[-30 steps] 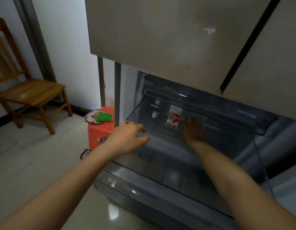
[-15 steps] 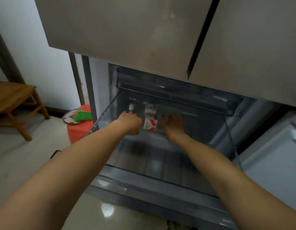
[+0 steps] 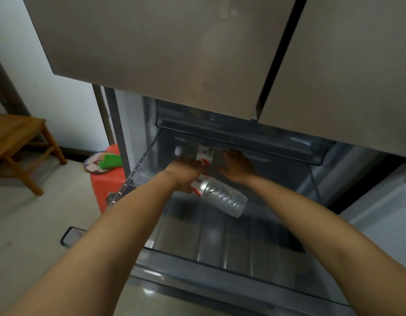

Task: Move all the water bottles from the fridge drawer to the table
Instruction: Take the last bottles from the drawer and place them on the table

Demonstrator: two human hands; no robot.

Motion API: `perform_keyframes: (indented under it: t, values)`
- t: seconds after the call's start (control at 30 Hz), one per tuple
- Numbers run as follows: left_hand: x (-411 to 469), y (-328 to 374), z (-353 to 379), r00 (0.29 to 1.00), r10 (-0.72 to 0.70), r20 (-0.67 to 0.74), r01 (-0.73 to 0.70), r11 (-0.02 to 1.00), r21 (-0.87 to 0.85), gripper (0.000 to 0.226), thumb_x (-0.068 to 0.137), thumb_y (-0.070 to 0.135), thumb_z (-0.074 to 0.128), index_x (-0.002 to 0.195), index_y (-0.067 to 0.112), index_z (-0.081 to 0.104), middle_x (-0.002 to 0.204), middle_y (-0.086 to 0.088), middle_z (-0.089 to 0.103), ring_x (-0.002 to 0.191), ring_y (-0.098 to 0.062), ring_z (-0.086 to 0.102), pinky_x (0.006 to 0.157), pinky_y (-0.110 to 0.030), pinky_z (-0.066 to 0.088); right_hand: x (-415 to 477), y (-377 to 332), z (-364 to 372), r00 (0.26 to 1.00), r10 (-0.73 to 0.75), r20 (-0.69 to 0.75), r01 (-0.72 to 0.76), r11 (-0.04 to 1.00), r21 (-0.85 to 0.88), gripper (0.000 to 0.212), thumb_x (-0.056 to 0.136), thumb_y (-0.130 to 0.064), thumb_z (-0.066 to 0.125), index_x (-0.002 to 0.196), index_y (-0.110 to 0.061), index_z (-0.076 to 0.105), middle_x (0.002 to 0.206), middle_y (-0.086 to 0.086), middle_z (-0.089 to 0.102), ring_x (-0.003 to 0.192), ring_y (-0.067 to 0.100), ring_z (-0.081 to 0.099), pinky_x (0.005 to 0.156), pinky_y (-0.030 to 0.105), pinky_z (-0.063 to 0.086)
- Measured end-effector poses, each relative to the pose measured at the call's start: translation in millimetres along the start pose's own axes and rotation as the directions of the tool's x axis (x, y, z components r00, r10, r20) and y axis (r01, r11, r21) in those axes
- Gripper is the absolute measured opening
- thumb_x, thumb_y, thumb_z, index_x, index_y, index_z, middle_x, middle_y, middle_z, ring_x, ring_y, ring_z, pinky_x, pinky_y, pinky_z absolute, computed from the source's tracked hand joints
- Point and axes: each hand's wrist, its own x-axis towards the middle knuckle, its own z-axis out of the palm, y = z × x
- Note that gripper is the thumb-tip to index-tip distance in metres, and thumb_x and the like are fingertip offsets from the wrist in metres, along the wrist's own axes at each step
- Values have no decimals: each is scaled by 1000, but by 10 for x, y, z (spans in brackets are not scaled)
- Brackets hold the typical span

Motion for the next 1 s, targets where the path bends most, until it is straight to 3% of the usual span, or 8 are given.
perform_keyframes:
  t: [0.1, 0.17, 0.3, 0.37, 0.47, 0.57, 0.8, 1.0]
  values:
    - [71, 48, 54, 990, -39, 136, 38, 999, 10, 96, 72, 36, 71, 145, 30, 9, 153, -3, 21, 137, -27, 26, 107, -42, 28, 179, -35, 52, 997, 8, 75, -12, 999, 45, 84, 78, -57, 59, 144, -19, 23, 149, 10, 30, 133, 31, 33, 104, 46, 34]
    - [102, 61, 43, 991, -57, 120, 54, 998, 30, 89, 75, 37, 68, 144, 30, 13, 151, -5, 22, 136, -29, 24, 108, -46, 27, 257, -36, 104, 994, 22, 108, -20, 1000, -18, 91, 77, -55, 62, 146, -22, 14, 153, 7, 22, 136, 33, 27, 107, 51, 30]
    - [5, 89, 35, 992, -28, 120, 10, 989, 147, 76, 73, 39, 69, 136, 21, 32, 144, -11, 26, 131, -34, 25, 104, -47, 27, 242, -2, 153, 994, 34, 104, -9, 974, -228, 92, 76, -40, 68, 146, -19, 13, 154, 6, 17, 139, 32, 18, 109, 47, 19]
    - [-69, 104, 21, 976, -66, 207, 44, 993, 107, 81, 67, 33, 75, 136, 21, 33, 142, -13, 28, 126, -35, 32, 99, -45, 34, 210, 10, 225, 999, -6, 39, 16, 966, -258, 76, 81, -27, 64, 143, -14, 22, 152, 9, 19, 138, 31, 18, 110, 43, 16]
    - [-197, 118, -63, 940, -109, 322, 115, 993, 2, 68, 64, 40, 75, 122, 18, 49, 125, -10, 50, 105, -29, 54, 78, -35, 43, 150, -47, 252, 990, 144, -2, -143, 984, -104, 42, 92, -11, 42, 134, -5, 38, 145, 18, 30, 133, 32, 25, 108, 39, 18]
    - [-379, 128, -116, 930, -139, 340, 169, 984, -60, 58, 64, 52, 69, 110, 19, 56, 102, -4, 59, 82, -20, 55, 72, -29, 45, 78, -57, 258, 974, 194, 115, -177, 973, -149, 50, 90, -13, 49, 136, -6, 31, 143, 19, 32, 130, 36, 33, 104, 43, 28]
    - [-690, 281, -713, 962, -114, 248, 73, 982, 172, 72, 62, 46, 74, 120, 12, 47, 119, -12, 49, 92, -30, 59, 63, -33, 38, -344, -102, 44, 906, 312, 286, -331, 944, 19, 87, 68, -36, 76, 137, -16, 27, 129, 11, 52, 114, 30, 54, 93, 40, 48]
    - [-1051, 286, -1121, 958, -55, 282, -43, 943, 331, 82, 66, 37, 76, 132, 15, 33, 124, -14, 50, 98, -29, 58, 69, -35, 42, -807, -219, -79, 945, 222, 239, -274, 938, 214, 71, 60, -35, 80, 117, -13, 45, 116, 11, 62, 105, 31, 57, 79, 32, 49]
